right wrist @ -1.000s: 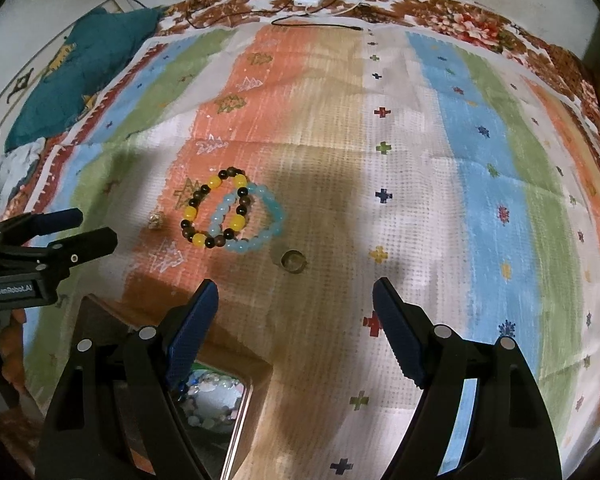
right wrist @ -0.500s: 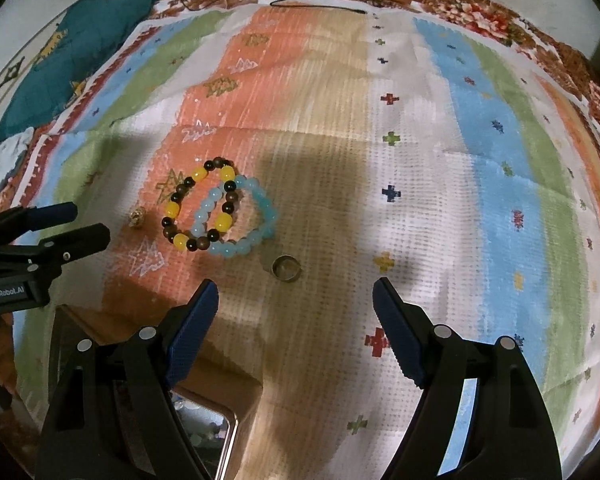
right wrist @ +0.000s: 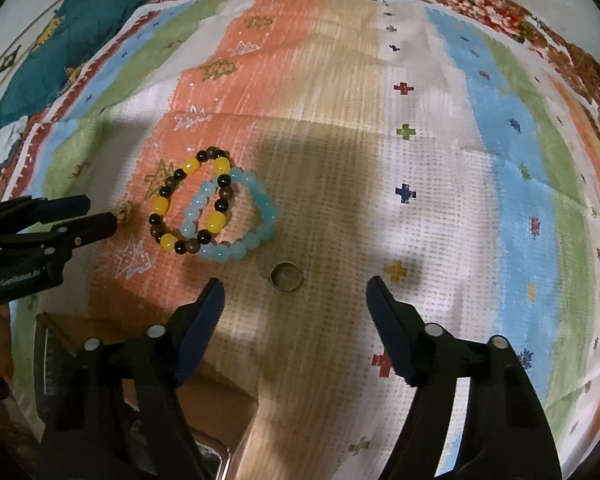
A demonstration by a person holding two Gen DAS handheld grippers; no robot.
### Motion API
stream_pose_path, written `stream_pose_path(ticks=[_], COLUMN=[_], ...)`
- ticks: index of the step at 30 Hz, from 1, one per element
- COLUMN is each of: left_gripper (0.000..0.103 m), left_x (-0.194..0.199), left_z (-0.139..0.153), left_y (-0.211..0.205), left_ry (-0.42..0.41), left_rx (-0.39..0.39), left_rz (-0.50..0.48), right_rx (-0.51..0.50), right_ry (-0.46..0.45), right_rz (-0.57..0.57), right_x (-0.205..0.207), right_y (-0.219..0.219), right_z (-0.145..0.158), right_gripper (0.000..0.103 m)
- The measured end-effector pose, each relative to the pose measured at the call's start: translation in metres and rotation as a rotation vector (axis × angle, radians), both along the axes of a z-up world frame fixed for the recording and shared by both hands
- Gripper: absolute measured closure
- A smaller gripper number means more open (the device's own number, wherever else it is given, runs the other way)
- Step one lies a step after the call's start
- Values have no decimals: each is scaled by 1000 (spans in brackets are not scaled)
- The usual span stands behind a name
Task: Organize jewelry
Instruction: 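Move both open tools toward the silver ring and gold charm on the cloth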
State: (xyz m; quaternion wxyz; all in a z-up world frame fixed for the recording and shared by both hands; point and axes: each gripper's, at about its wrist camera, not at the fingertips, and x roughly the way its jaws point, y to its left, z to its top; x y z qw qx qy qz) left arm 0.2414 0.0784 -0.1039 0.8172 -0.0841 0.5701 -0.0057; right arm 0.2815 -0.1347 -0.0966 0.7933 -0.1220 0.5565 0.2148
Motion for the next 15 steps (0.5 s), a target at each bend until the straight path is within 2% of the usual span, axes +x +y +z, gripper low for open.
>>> stream_pose_path(ticks=[6, 8, 13, 15], left_gripper=[52, 55, 58, 62], left_x=[6, 7, 9, 11], left_z=[-4, -6, -13, -14], left_y=[-1, -3, -6, -5], left_ry=[10, 16, 29, 26], left_rx=[-2, -1, 9, 14], left_rz=[-14, -24, -36, -39], right_rx=[-19, -25, -31, -31], right_ry=[14, 22, 33, 37], right_rz=[5, 5, 7, 3], right_x=[5, 6, 10, 12], right_y=[4, 5, 9, 9], right_z=[-8, -11, -16, -18], right_gripper=[38, 44, 52, 56])
